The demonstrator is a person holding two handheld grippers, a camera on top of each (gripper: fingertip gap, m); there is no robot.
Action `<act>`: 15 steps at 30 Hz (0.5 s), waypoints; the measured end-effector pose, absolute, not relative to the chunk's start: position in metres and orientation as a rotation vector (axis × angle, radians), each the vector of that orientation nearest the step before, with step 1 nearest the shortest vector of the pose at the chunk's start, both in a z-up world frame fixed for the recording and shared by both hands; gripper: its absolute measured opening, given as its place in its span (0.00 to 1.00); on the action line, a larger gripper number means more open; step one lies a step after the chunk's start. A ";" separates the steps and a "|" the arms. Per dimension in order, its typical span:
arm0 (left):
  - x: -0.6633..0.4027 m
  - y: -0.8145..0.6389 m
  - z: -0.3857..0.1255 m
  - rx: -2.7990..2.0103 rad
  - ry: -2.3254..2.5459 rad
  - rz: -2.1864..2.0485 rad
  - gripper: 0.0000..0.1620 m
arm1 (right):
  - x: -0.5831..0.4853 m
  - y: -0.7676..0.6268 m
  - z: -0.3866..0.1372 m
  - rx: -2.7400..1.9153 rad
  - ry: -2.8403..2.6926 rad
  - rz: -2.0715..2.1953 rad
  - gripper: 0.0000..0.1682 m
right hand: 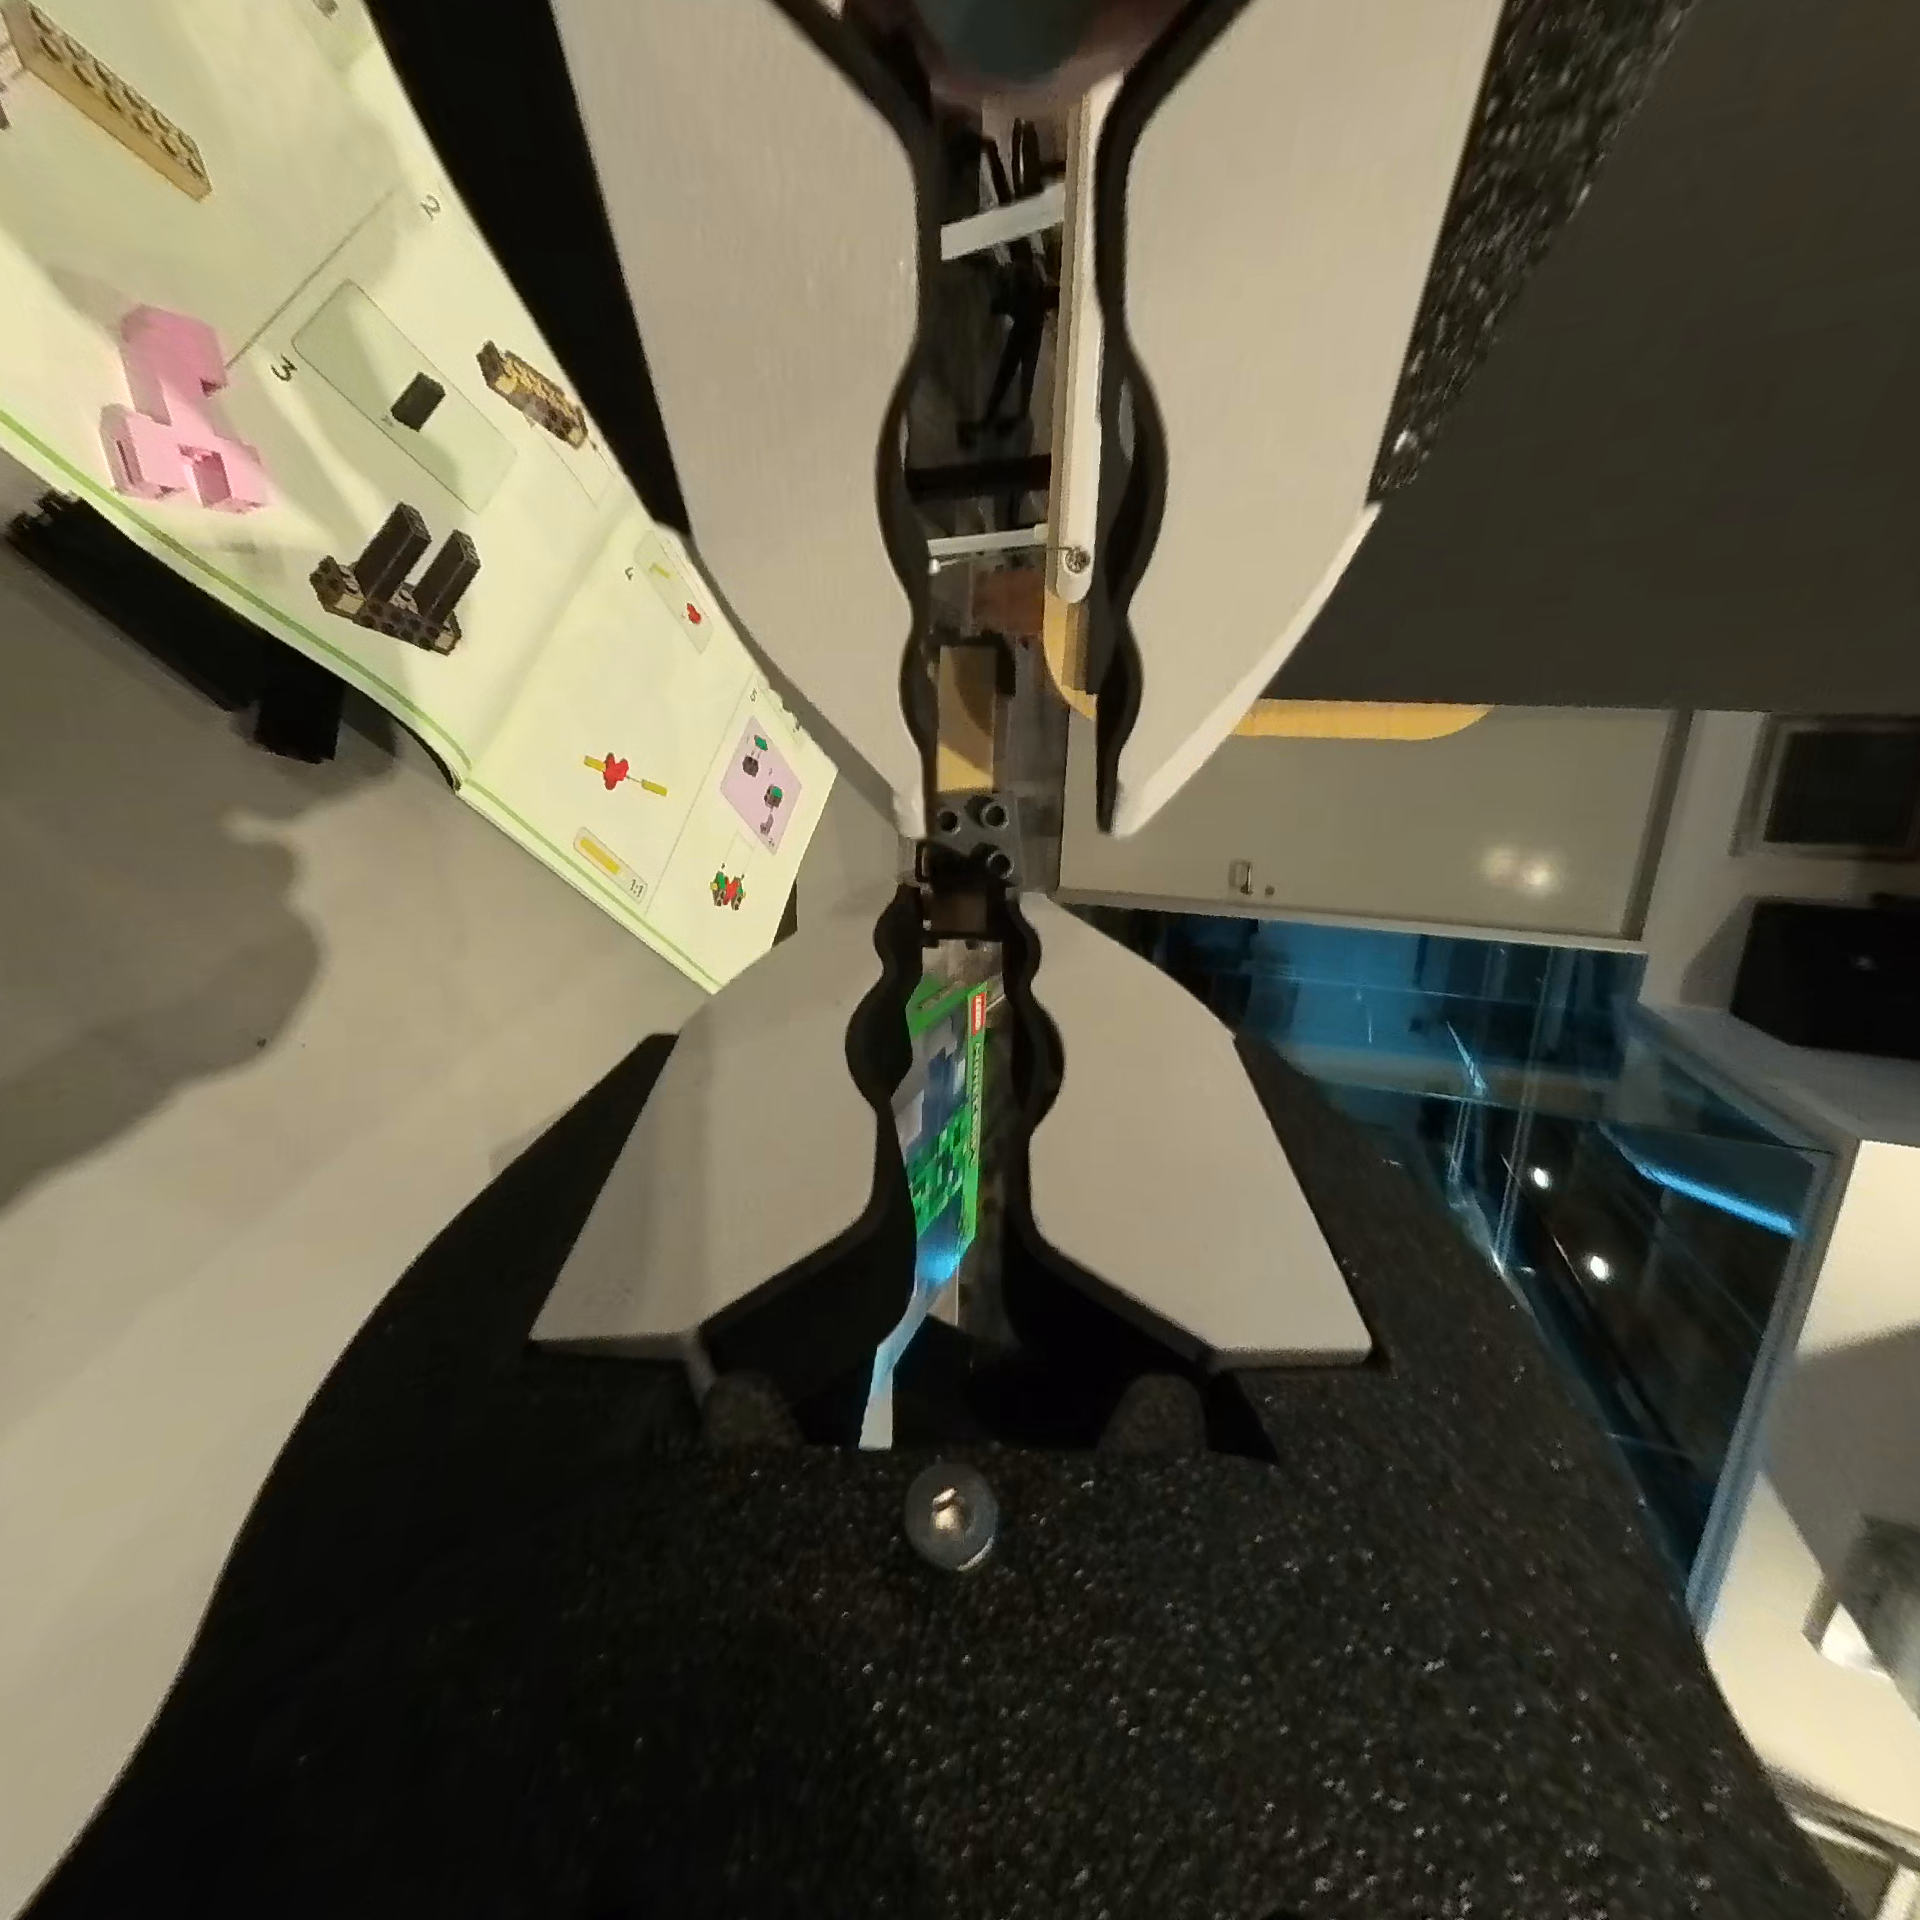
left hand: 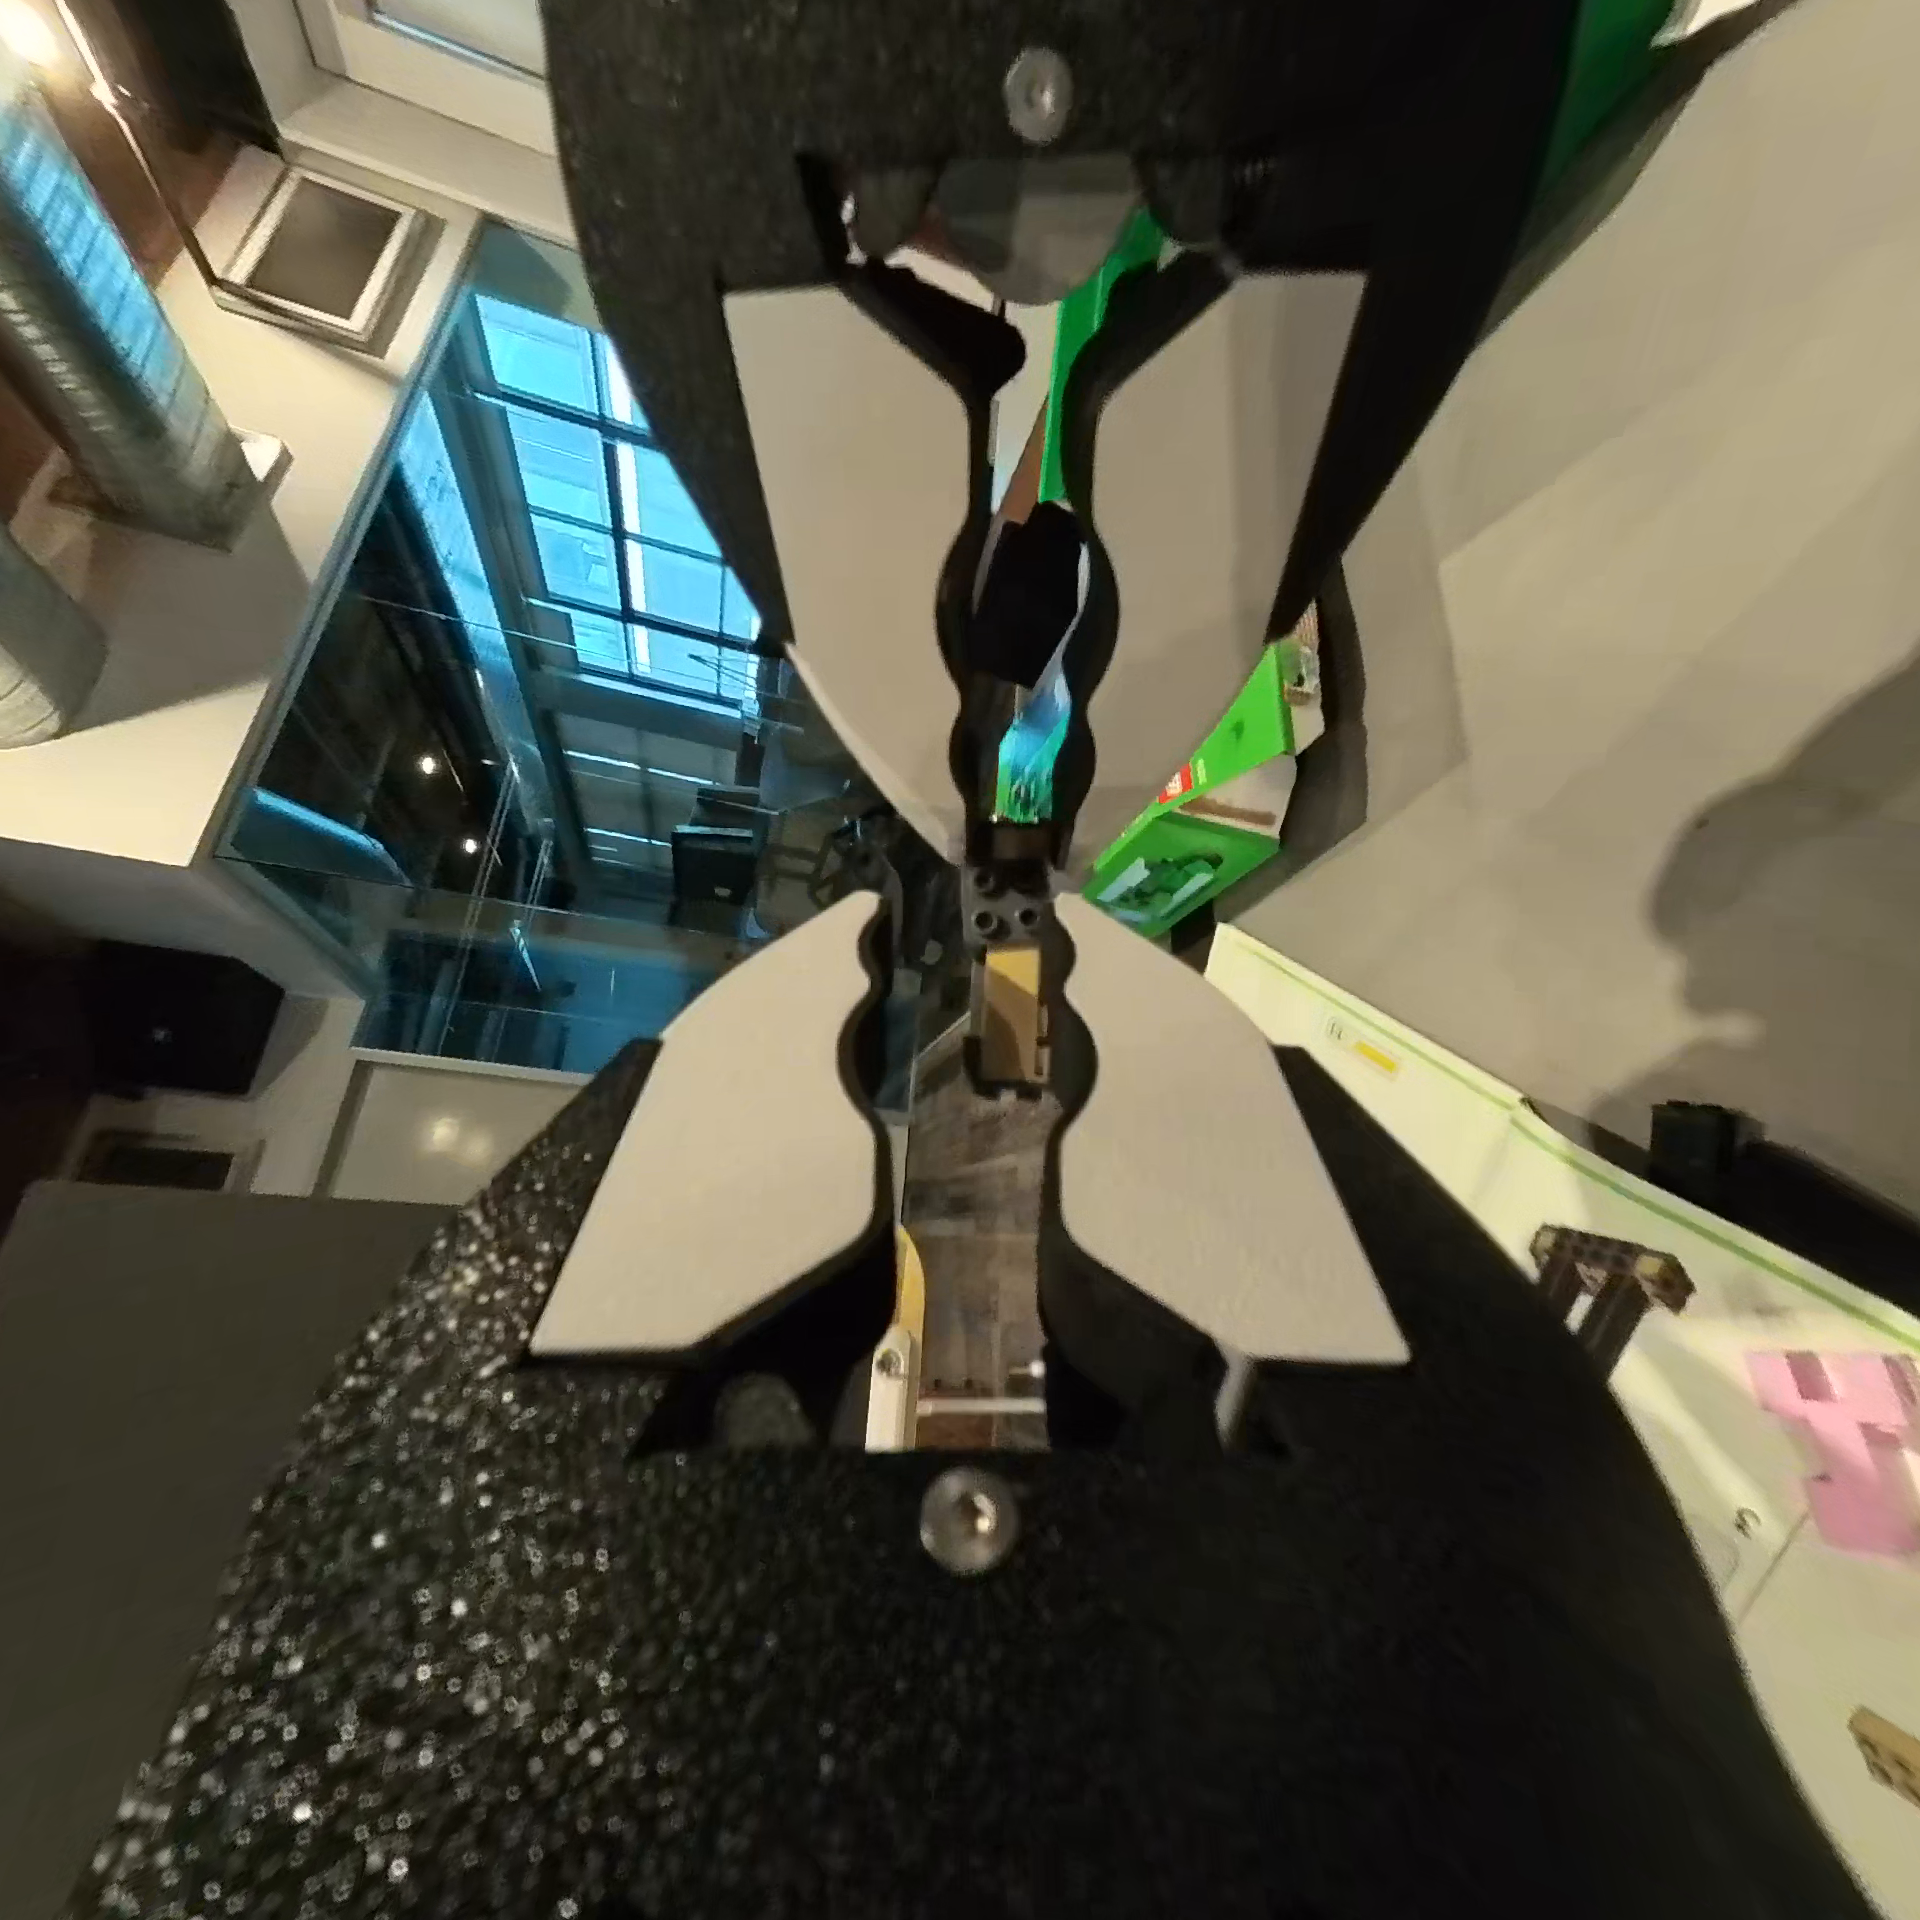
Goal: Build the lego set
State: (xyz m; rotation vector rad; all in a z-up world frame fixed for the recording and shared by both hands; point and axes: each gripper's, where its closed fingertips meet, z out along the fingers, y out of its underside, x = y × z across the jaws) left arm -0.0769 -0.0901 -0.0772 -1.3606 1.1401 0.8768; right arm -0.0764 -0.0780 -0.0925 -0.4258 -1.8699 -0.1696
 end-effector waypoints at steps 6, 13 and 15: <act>-0.080 -0.093 -0.077 -1.391 1.139 0.876 0.19 | -0.076 -0.076 -0.091 -0.445 -1.861 -0.170 0.09; -0.080 -0.086 -0.084 -1.386 1.166 0.933 0.16 | -0.077 -0.078 -0.094 -0.443 -1.876 -0.172 0.09; -0.080 -0.085 -0.086 -1.394 1.179 0.939 0.15 | -0.077 -0.078 -0.094 -0.447 -1.876 -0.169 0.09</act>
